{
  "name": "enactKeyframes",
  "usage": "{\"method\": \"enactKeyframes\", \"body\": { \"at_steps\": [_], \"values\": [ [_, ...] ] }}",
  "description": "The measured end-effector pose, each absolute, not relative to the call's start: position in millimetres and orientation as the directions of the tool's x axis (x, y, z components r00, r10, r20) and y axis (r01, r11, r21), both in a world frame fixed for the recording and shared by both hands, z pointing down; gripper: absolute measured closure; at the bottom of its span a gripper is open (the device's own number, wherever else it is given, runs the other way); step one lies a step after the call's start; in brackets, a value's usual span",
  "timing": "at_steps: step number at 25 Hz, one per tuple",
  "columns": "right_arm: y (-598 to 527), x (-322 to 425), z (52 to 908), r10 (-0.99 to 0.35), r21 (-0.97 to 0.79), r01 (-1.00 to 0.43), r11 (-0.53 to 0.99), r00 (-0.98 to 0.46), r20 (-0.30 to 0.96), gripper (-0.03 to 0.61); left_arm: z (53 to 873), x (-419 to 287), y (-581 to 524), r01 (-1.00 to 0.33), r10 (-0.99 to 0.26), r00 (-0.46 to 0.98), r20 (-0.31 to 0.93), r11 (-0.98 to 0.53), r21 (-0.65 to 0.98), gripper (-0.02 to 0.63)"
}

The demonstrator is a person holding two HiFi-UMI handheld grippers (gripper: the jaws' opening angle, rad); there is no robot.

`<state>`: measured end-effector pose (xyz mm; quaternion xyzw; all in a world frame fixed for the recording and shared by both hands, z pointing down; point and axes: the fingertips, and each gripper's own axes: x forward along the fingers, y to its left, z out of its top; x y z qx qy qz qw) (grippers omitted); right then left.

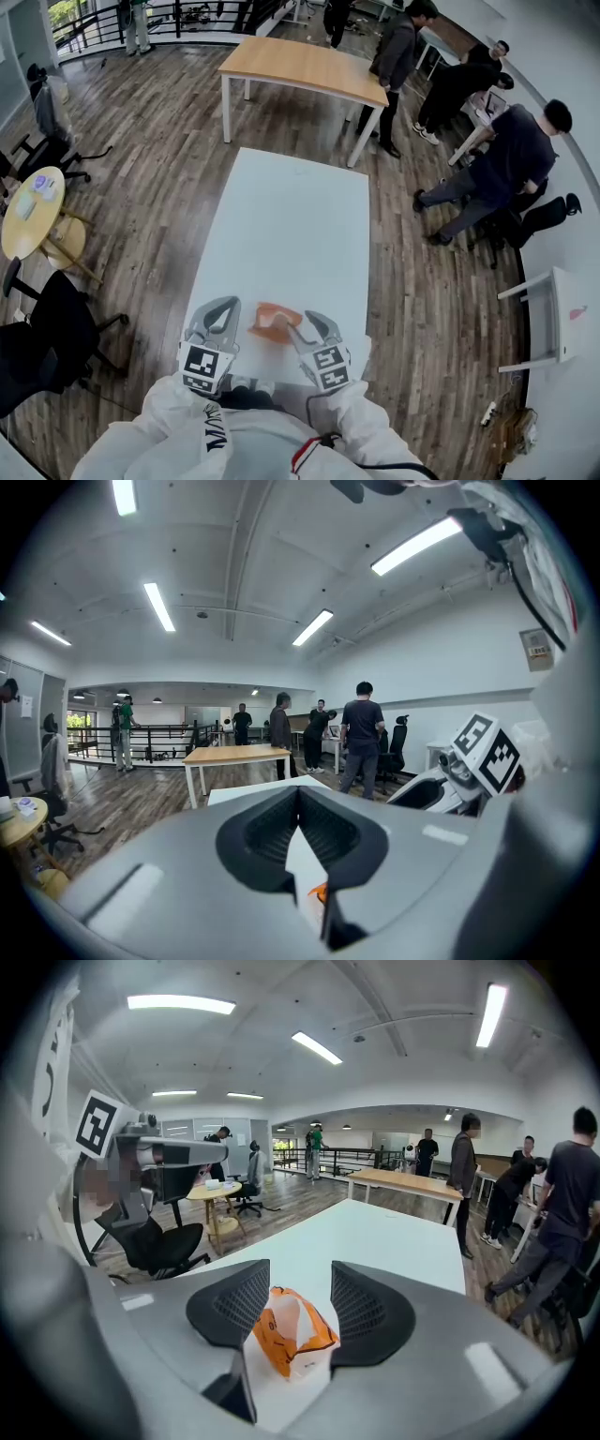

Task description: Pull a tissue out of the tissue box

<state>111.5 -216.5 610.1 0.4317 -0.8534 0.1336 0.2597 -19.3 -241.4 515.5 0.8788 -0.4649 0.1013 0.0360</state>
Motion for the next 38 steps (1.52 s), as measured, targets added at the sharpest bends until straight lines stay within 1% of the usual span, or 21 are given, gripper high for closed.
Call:
{"method": "enactKeyframes", "body": {
  "at_steps": [8,23,38],
  "values": [
    [-218.3,104.2,638.1,-0.583,0.019,-0.753,0.657,-0.492,0.646,0.377,518.5,-23.6,-238.7,-0.833,-0.816,0.533,0.222,-0.552,-0.027,0.614],
    [-224.0,99.1,686.0,-0.473,0.057,-0.674,0.737,-0.453,0.756,0.377,521.1,-35.3,-237.5,-0.853,-0.834,0.503,0.227,-0.521,-0.022,0.614],
    [-231.8,93.3,715.6,-0.409,0.06,-0.636,0.769,-0.418,0.811,0.379,523.2,-40.9,-236.7,-0.869,-0.847,0.476,0.237,-0.494,-0.022,0.614]
  ]
}}
